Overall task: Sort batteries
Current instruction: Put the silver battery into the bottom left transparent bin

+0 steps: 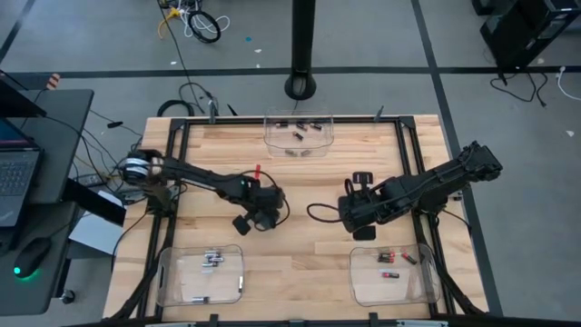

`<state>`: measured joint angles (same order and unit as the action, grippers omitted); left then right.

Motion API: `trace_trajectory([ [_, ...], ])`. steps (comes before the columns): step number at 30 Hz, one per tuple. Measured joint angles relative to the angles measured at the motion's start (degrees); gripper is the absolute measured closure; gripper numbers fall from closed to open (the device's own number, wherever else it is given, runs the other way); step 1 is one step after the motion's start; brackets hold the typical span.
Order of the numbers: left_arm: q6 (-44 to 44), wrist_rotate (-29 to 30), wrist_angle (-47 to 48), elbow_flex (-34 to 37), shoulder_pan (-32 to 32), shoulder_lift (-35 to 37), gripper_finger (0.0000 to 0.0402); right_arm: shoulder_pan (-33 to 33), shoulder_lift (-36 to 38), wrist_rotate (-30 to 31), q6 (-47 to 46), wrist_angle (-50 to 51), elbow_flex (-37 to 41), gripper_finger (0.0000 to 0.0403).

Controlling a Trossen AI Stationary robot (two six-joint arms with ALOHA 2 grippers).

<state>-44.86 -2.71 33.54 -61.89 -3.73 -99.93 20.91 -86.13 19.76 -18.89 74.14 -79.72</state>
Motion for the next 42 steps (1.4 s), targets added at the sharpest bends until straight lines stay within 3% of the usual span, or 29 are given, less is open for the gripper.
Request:
trace_trajectory([
  [11, 9.1, 1.5, 3.2, 0.3, -1.1, 16.6, 0.0362, 0.0, 1.1, 4.1, -1.0, 0.7, 0.0, 0.0337],
  [18, 25.0, 6.5, 13.6, -0.3, -9.9, 26.7, 0.0362, -0.3, 1.1, 4.9, -2.4, -2.2, 0.0, 0.0337],
  [27, 55.2, 7.6, 26.0, -7.9, -26.3, 27.2, 0.0363, -3.7, 1.1, 7.2, 1.8, -12.8, 3.7, 0.0343],
  [31, 72.1, 5.8, 28.7, -7.9, -32.6, 27.2, 0.0363, -7.9, 1.1, 4.3, 1.1, -19.3, 7.2, 0.0356],
  [37, 91.3, 5.6, 28.5, -2.5, -40.6, 27.1, 0.0363, -14.3, 1.1, 3.0, 6.2, -27.4, 11.5, 0.0378],
  [42, 96.8, 5.4, 18.0, 5.7, -43.3, 27.1, 0.0364, -19.1, 1.1, -0.4, 9.1, -34.4, 15.0, 0.0389],
])
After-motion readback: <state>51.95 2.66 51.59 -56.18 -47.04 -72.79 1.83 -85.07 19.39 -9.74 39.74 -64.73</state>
